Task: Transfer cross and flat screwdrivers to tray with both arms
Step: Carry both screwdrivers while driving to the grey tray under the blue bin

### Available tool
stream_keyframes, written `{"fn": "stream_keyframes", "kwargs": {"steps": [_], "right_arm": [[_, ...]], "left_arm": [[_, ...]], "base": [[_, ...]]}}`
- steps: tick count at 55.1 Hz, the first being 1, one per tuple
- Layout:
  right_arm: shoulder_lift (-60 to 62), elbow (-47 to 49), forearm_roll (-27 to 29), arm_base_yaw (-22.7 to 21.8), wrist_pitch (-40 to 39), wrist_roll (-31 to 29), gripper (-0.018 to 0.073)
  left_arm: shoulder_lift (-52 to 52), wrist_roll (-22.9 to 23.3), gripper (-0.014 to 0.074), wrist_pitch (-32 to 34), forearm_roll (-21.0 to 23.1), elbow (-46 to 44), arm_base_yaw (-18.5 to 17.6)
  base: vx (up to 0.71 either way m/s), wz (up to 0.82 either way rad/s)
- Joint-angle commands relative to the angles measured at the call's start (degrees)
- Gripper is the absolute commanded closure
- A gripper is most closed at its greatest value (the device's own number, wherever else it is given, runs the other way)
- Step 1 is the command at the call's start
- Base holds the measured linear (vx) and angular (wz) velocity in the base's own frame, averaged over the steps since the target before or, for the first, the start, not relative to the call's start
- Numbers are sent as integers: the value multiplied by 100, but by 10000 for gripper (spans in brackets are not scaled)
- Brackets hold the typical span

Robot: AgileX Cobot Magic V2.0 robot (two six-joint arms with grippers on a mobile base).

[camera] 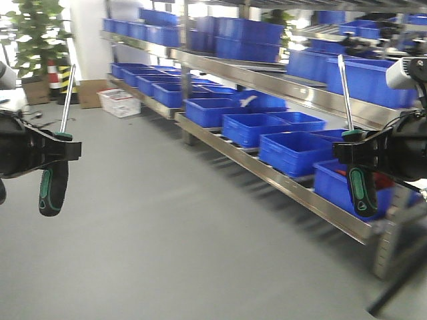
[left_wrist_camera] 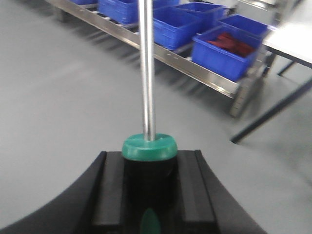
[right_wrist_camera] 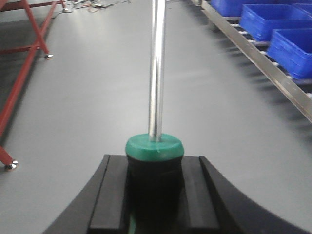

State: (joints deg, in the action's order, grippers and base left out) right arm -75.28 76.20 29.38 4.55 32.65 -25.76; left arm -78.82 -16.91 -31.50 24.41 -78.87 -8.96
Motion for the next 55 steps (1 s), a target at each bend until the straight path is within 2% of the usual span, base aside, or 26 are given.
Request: {"fn": "stream_keyframes", "kwargs": {"steps": [1,35,55], "right_arm": [[188,208,138,-14,-418,-56,567],[188,208,133,-14,-431,-56,567],[188,208,138,-14,-426,-56,567]], "left_arm": [[209,28,594,468,143,-163,-24],[209,28,594,469,143,-163,-24],[209,28,594,468,143,-163,-24]], "base": [[59,51],[61,53],[60,35]]}}
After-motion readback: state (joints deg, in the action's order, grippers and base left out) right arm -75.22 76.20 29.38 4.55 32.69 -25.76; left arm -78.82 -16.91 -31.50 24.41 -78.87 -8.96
